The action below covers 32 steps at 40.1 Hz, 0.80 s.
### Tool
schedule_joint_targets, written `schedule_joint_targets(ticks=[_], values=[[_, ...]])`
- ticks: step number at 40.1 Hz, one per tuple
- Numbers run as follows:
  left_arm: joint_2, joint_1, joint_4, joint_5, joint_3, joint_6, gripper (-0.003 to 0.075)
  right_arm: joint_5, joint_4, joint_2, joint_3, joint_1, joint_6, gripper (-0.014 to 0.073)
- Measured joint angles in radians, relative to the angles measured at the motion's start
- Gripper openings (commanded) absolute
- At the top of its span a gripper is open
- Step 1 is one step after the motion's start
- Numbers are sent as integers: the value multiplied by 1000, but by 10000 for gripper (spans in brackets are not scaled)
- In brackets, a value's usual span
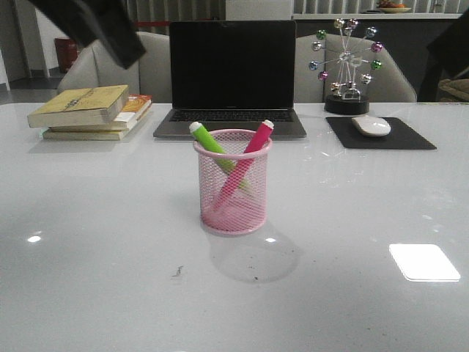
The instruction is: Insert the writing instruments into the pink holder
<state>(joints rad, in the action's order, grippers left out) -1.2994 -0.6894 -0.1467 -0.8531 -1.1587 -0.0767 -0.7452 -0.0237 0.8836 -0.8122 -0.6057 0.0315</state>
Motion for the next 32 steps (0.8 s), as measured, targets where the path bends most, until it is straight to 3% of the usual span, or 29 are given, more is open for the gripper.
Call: schedule_joint_targets(ticks=[11,21,32], values=[[245,0,-9,55,237,95,458,-8,24,0,3,0,-2,461],[427,0,-11,84,397,114,449,-20,24,-126,106,0,-5,320],[480,0,-15,137,441,115,183,27,24,-235,188,0,-9,20]])
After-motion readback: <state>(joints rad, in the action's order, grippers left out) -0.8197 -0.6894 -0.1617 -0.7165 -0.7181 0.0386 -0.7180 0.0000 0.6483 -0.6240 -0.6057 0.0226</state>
